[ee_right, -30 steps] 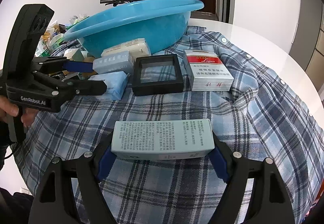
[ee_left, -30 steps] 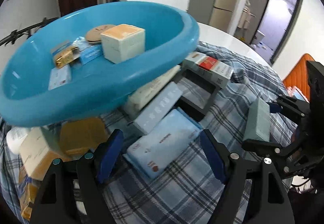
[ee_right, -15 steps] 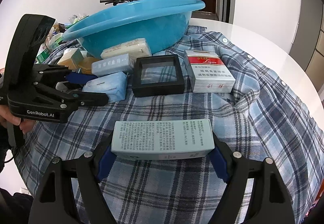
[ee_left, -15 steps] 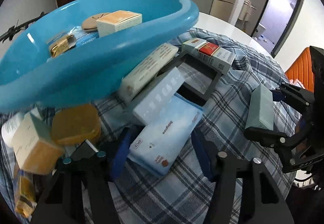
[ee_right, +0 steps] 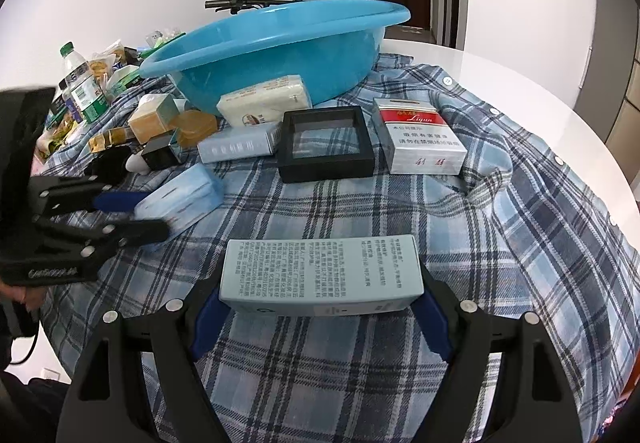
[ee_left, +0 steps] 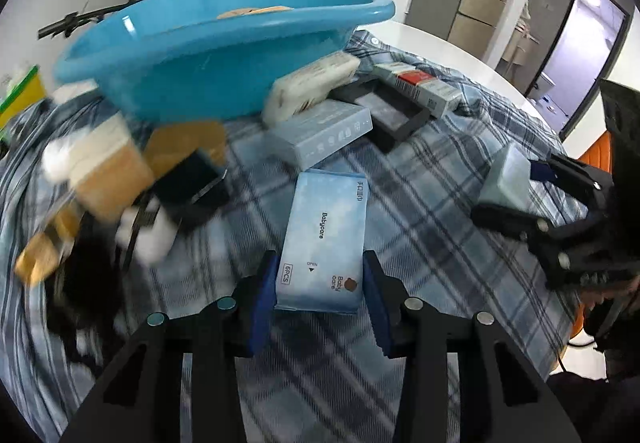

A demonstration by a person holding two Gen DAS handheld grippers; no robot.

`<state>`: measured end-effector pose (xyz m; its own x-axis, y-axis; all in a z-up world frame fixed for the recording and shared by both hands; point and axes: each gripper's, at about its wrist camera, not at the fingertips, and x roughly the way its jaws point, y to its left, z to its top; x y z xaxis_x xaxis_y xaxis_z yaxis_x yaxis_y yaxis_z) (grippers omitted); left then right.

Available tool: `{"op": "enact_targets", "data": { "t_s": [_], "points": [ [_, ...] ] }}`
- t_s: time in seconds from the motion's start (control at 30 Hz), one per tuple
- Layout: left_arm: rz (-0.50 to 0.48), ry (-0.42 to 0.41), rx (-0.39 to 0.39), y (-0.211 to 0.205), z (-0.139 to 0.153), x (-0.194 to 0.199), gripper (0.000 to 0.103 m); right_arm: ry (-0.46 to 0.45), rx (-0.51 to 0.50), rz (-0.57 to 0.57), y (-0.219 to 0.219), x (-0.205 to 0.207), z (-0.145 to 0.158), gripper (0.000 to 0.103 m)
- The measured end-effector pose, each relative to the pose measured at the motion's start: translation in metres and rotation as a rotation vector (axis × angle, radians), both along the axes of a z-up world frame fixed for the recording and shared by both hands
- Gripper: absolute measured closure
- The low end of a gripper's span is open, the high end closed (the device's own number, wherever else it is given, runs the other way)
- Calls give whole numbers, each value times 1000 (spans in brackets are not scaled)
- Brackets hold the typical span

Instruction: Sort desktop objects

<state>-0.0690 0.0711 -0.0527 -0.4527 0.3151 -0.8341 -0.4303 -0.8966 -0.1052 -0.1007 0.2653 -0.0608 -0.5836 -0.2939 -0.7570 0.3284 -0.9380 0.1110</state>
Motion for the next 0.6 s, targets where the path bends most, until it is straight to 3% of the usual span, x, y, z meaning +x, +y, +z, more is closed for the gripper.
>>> {"op": "enact_targets", "data": {
  "t_s": [0.17, 0.33, 0.6],
  "points": [
    [8, 10, -7, 1, -1, 15, 59, -1, -10, 16, -5, 1, -1, 24],
    [31, 15, 2, 5, -6, 5, 58, 12, -11, 18, -6, 7, 3, 24],
    [23, 47, -52, 19, -9, -6, 54, -1, -5, -32, 8, 4, 2, 24]
  ]
}}
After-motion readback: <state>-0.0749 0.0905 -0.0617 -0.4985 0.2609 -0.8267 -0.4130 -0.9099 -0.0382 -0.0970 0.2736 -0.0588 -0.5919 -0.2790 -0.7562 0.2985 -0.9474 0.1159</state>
